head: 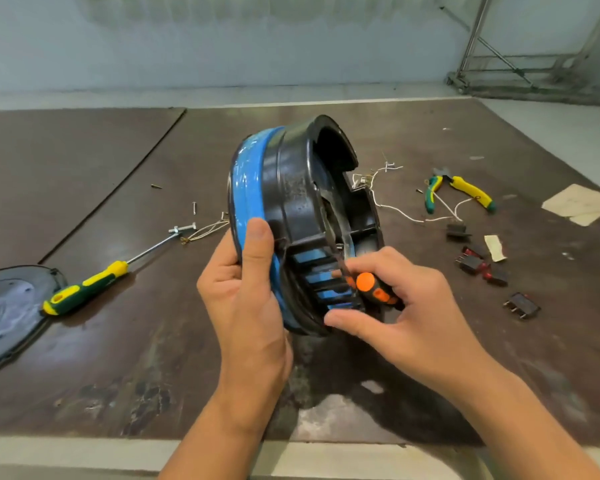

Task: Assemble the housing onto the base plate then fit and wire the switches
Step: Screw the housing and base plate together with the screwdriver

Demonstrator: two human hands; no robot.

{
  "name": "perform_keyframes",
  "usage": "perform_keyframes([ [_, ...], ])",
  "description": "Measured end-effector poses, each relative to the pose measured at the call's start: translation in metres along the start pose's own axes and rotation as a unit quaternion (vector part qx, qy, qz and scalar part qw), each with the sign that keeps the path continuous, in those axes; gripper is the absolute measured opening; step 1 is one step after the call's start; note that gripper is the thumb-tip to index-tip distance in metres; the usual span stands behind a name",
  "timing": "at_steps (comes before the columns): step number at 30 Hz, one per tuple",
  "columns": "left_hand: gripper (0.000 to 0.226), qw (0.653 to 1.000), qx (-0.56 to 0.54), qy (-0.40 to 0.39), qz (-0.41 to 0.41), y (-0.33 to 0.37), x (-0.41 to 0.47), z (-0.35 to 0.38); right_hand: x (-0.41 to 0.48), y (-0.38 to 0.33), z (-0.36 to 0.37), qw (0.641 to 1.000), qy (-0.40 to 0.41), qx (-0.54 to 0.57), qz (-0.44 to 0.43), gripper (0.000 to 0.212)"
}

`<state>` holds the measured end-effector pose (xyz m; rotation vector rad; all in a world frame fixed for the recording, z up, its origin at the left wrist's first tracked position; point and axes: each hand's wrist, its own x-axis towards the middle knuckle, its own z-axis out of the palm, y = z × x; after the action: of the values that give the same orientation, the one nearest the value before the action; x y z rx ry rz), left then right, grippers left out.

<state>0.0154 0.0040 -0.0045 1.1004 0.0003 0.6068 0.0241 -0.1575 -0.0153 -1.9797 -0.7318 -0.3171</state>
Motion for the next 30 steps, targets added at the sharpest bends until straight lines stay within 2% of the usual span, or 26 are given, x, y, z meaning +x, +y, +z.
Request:
perform_keyframes([
  [3, 0.020, 0.999, -0.033, -0.023, -0.009, 0.003, 0.006, -0.001, 0.002, -0.001, -0.001, 0.999, 0.018, -0.014, -0.033, 0.021],
  [7, 0.050, 0.999, -0.004, -0.014, -0.037, 0.006, 0.022, -0.010, 0.004, 0.000, -0.007, 0.995, 0.022, -0.079, -0.058, 0.022],
  [9, 0.056, 0.997, 0.047, 0.008, -0.065, 0.007, 0.029, -0.015, 0.004, 0.000, -0.009, 0.988, -0.002, -0.137, -0.078, 0.022],
  [12, 0.048, 0.983, 0.111, 0.073, -0.129, 0.004, 0.041, -0.025, 0.002, 0.000, -0.010, 0.979, -0.049, -0.175, -0.094, 0.019],
  [16, 0.049, 0.973, 0.165, 0.076, -0.140, 0.001, 0.058, -0.043, 0.000, 0.002, -0.016, 0.963, -0.123, -0.210, -0.120, 0.019],
  [18, 0.045, 0.957, 0.262, 0.036, -0.119, 0.000, 0.068, -0.057, -0.001, 0.005, -0.022, 0.952, -0.156, -0.232, -0.124, 0.020],
  [20, 0.043, 0.929, 0.350, -0.035, -0.111, -0.002, 0.076, -0.073, -0.001, 0.009, -0.031, 0.940, -0.183, -0.260, -0.119, 0.021],
  [24, 0.039, 0.885, 0.413, -0.160, -0.141, -0.008, 0.075, -0.088, -0.008, 0.019, -0.043, 0.937, -0.230, -0.247, -0.093, 0.023],
  [27, 0.052, 0.848, 0.463, -0.228, -0.123, -0.009, 0.072, -0.081, -0.011, 0.023, -0.043, 0.941, -0.231, -0.232, -0.091, 0.028],
  [30, 0.065, 0.810, 0.510, -0.283, -0.067, -0.008, 0.069, -0.073, -0.013, 0.028, -0.043, 0.944, -0.210, -0.242, -0.083, 0.031],
])
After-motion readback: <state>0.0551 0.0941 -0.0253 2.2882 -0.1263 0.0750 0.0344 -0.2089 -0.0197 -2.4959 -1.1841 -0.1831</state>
